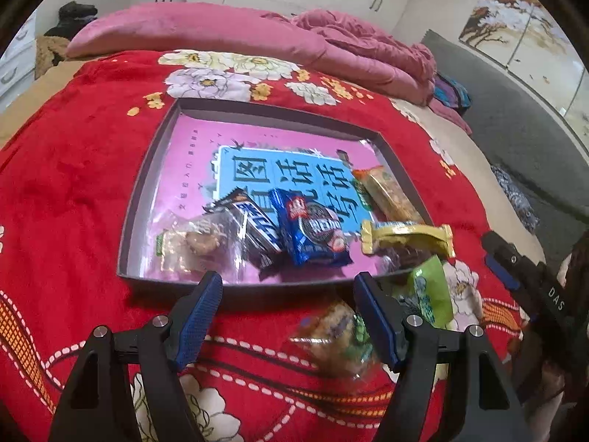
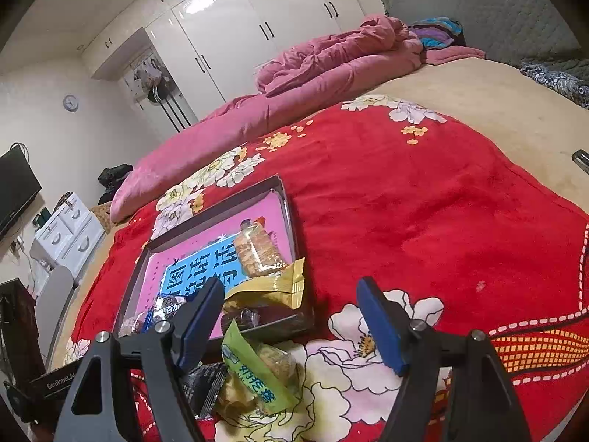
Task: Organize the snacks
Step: 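Release the Oreo pack with left tool while right tool releases the cup, then move both tools back to the remaining snacks in front of the tray, then grasp the green-labeled pastry bag with left tool while right tool grasps black pack, then carry the pastry bag over the tray with left tool while right tool carries black pack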
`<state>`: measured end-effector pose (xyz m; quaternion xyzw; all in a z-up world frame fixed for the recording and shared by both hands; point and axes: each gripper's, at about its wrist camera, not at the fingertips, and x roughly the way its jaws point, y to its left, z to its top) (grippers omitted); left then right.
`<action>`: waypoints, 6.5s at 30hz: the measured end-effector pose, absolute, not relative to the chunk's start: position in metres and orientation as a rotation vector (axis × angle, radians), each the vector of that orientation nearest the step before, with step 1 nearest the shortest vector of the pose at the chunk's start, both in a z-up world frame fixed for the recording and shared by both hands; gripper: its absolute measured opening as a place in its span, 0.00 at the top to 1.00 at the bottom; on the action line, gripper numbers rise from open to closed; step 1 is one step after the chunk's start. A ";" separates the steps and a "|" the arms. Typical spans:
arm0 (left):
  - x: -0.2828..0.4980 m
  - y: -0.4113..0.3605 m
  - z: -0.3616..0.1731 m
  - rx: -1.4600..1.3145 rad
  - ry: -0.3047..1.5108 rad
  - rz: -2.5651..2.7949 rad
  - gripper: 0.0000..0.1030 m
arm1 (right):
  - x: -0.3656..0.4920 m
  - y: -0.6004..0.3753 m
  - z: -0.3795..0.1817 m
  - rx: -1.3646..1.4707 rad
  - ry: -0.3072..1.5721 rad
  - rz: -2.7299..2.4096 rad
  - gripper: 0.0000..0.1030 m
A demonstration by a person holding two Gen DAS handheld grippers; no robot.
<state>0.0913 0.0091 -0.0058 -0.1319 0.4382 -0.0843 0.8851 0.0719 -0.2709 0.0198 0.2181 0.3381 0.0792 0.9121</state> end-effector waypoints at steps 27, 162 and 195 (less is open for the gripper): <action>0.066 -0.020 -0.017 -0.171 1.032 -0.277 0.27 | 0.049 -0.240 0.034 0.334 0.685 0.316 0.23; 0.069 0.017 0.002 -0.254 0.923 -0.215 0.54 | 0.070 -0.204 0.024 0.252 0.712 0.477 0.50; 0.079 0.039 0.009 -0.335 0.833 -0.109 0.54 | 0.080 -0.208 0.027 0.280 0.664 0.387 0.50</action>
